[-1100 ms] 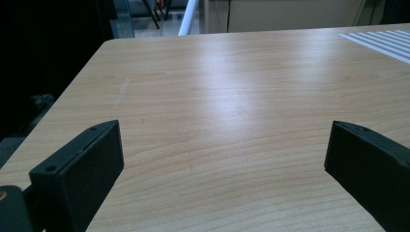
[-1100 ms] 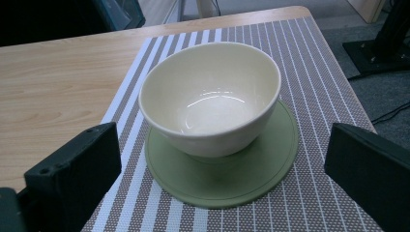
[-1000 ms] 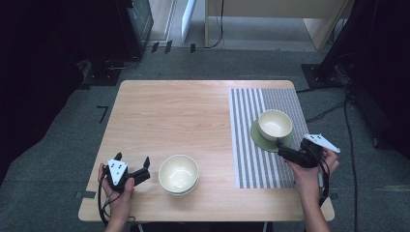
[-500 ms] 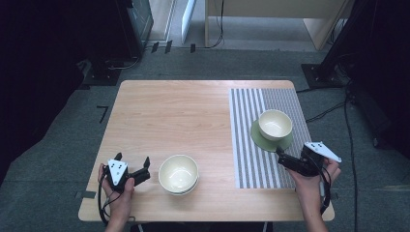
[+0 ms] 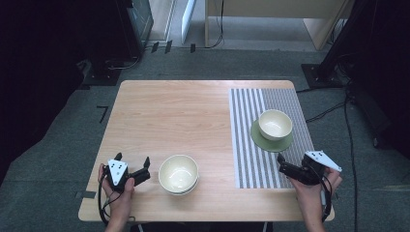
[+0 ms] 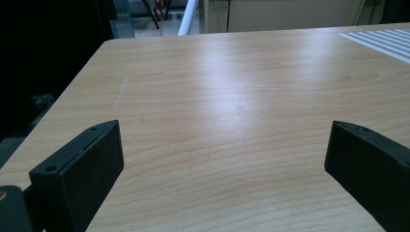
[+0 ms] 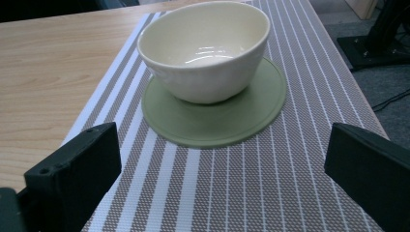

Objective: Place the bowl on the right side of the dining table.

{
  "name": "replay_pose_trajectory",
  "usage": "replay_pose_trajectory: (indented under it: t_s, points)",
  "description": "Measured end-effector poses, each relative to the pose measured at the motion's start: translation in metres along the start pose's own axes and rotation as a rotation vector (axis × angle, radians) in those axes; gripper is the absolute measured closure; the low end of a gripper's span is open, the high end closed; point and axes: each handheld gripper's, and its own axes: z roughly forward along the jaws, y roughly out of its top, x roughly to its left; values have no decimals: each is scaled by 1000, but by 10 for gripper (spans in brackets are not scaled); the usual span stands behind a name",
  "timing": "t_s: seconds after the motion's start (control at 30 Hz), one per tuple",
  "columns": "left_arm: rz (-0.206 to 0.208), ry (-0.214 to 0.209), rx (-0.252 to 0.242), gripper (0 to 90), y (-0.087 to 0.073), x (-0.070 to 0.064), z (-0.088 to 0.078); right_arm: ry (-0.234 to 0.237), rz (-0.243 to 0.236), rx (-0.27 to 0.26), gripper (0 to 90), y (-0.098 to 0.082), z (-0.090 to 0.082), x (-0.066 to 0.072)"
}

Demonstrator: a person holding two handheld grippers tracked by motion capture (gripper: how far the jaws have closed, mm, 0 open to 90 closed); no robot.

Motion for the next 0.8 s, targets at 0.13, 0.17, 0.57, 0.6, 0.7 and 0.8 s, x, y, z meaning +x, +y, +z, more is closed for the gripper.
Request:
replay_pose_trajectory:
  t_s: [0.13, 0.17, 0.57, 0.6, 0.7, 0.8]
  points:
    - [1, 1, 0, 1, 0, 0, 0, -11, 3, 5, 0, -5, -3, -5]
    - [1, 1, -1, 1, 0, 0, 0, -13, 4, 7, 0, -6, -3, -6]
    - [-1, 1, -1, 1, 0, 0, 0, -40, 9, 26, 0, -24, -8, -24]
    - [-1, 1, 0, 1, 0, 0, 0, -45, 10, 29, 0, -26, -8, -27]
    - [-1, 1, 0, 1, 0, 0, 0, -55, 16, 35, 0, -29, -8, -31]
    - [-2, 0, -1, 1, 0, 0, 0, -64, 13, 43, 0, -31, -8, -36]
